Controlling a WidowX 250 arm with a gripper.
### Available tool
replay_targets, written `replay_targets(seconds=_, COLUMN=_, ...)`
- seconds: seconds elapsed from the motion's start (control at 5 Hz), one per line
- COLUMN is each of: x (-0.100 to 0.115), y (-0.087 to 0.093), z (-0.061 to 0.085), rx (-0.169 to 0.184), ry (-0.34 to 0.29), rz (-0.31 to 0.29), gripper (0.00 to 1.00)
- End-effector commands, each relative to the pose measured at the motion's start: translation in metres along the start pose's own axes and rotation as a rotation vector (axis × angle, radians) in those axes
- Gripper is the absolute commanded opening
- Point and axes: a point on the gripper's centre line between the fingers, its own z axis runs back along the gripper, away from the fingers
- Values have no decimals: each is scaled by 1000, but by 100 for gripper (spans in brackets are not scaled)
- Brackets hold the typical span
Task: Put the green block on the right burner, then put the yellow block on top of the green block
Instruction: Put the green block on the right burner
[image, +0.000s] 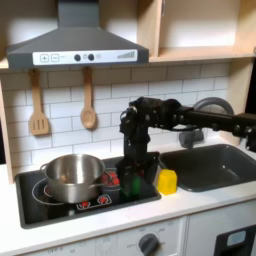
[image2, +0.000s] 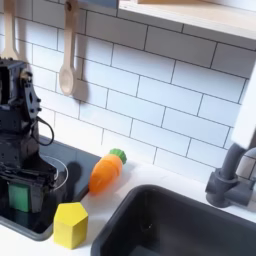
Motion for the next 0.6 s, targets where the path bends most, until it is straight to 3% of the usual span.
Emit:
replay_targets(seconds=0.0, x=-5, y=-13, z=36, rx=-44, ry=-48, rz=12, gripper=100)
replay_targets(seconds=0.2, x=-16, y=-22, z=55, rx=-76, ry=-73, rz=14, gripper=100)
replay_targets(seconds=0.4, x=-43, y=-39, z=65, rx=-111, ry=-83, rz=0, gripper=100)
